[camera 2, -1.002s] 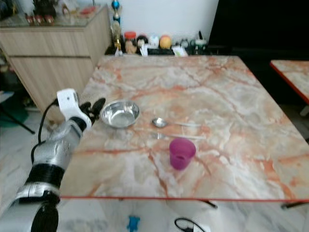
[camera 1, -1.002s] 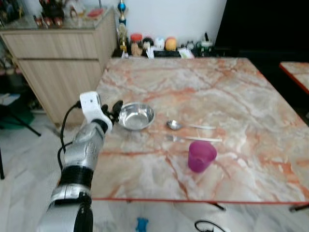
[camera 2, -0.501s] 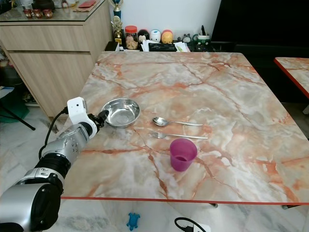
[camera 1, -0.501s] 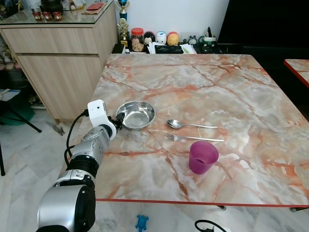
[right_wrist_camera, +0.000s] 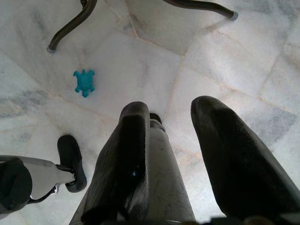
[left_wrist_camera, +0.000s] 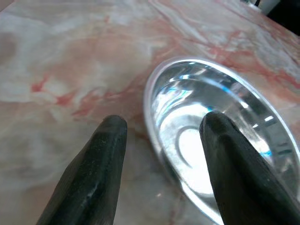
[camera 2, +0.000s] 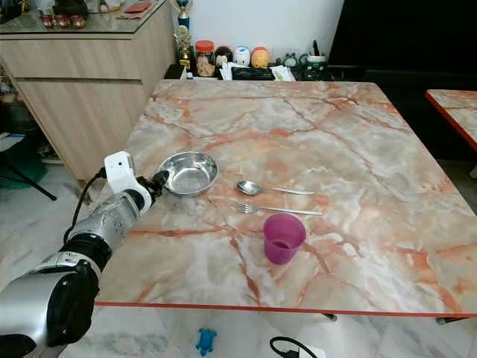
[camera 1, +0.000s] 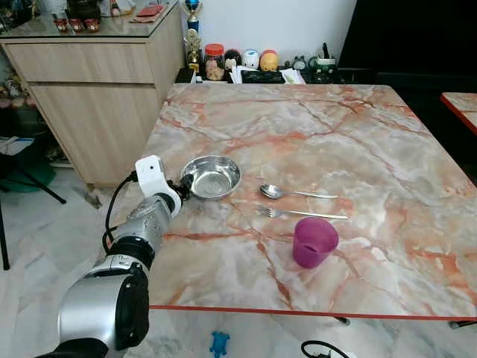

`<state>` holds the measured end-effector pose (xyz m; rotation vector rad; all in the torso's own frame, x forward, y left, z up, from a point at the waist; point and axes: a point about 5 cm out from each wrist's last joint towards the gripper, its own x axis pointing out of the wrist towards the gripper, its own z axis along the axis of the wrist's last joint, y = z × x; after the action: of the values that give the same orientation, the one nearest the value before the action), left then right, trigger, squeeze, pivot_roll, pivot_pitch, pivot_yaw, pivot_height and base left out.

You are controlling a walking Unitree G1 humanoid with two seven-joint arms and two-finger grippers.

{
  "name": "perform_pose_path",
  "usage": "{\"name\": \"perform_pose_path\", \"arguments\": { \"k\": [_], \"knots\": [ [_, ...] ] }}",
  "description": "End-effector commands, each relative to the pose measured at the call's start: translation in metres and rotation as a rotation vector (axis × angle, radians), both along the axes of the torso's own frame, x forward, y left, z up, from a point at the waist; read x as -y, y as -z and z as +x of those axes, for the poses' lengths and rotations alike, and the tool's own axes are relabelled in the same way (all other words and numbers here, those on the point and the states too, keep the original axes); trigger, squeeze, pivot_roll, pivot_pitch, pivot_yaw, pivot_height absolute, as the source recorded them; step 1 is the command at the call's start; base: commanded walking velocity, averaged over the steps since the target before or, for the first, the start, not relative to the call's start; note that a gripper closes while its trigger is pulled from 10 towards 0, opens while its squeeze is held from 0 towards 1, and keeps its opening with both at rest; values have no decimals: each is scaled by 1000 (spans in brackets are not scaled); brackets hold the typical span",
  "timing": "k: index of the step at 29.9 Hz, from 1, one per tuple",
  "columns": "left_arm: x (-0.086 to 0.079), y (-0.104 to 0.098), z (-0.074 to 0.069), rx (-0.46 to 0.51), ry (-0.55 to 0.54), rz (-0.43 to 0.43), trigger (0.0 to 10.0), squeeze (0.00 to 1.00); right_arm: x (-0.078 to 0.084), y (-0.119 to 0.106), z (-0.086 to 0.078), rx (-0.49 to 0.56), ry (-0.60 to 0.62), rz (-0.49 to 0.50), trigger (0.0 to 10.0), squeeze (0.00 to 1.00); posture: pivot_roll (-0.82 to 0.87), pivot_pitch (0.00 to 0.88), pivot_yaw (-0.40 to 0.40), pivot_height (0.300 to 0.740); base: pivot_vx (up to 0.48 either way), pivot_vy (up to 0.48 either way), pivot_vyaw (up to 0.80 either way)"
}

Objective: Setting the table

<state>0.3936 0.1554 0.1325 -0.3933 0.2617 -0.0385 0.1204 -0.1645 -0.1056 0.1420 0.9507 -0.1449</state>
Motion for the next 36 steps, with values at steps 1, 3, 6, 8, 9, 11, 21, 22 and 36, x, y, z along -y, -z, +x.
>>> {"name": "perform_pose_path", "arguments": {
  "k": [1,3,6,8,9,11,21,22,36],
  "knots": [
    [4,-3,2,4,8,-2,10000,0,2,-1,0,9,4,-3,10000,0,103,0,-27,740,0,0,0],
    [5,-3,2,-1,13,7,10000,0,2,-1,0,10,6,-2,10000,0,99,2,-27,740,0,0,0],
    [6,-3,3,-7,15,26,10000,0,2,-1,0,11,7,-2,10000,0,95,3,-26,740,0,0,0],
    [7,-3,3,-8,14,34,10000,0,2,-1,0,11,8,-3,10000,0,92,7,-24,740,0,0,0],
    [6,-2,3,-12,8,46,10000,0,2,-1,0,12,8,-3,10000,0,92,7,-24,740,0,0,0],
    [6,0,2,-19,3,53,10000,0,2,-1,0,12,10,-3,10000,0,89,9,-23,740,0,0,0],
    [8,0,2,-11,-13,21,10000,0,1,0,-1,9,12,-1,10000,0,89,0,-21,740,0,0,0],
    [9,-2,3,-4,-11,14,10000,0,1,0,-1,9,11,0,10000,0,91,0,-21,740,0,0,0],
    [18,-1,4,-46,-11,26,10000,0,0,0,-1,13,16,1,10000,0,77,0,-10,740,0,0,0]
  ]
}}
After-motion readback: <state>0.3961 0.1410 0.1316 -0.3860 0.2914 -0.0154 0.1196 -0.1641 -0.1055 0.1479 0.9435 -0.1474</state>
